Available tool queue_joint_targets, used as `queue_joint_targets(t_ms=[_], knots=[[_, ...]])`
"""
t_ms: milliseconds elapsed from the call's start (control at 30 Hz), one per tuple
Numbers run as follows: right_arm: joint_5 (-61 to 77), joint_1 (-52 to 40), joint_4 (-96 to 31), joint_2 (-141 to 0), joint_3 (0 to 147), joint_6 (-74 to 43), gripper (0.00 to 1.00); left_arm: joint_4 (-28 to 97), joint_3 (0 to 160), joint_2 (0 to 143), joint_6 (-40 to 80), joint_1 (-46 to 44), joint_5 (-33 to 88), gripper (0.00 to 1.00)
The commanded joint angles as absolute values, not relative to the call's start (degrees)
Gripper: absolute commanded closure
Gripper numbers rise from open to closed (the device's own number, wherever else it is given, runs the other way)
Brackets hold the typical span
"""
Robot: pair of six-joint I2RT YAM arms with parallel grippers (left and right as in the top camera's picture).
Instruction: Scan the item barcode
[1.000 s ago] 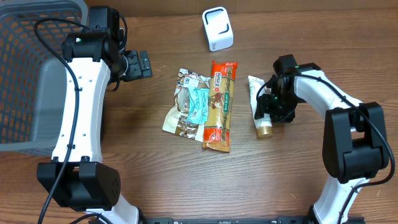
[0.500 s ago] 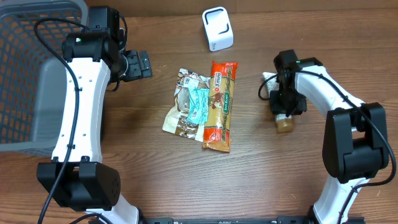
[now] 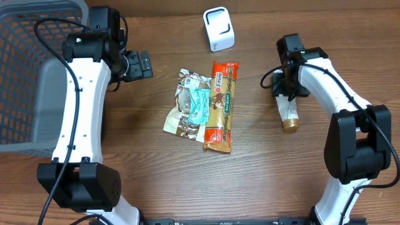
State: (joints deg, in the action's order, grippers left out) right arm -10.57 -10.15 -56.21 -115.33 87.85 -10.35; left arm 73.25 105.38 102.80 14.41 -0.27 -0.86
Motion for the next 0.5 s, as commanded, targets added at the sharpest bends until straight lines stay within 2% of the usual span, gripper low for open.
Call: queue_joint_targets(t_ms=[0,467], knots=[[-10.5,-10.0,-52.23,-114.19,89.1,-10.35,0.38,73.21,105.03,103.07,13.28,-0.4,-0.58,0.01],[-11.25,-10.02,-42.19,-120.57,89.1,-5.54,0.4,73.21,105.03,103.07,13.28,-0.4,-0.58,0.0]])
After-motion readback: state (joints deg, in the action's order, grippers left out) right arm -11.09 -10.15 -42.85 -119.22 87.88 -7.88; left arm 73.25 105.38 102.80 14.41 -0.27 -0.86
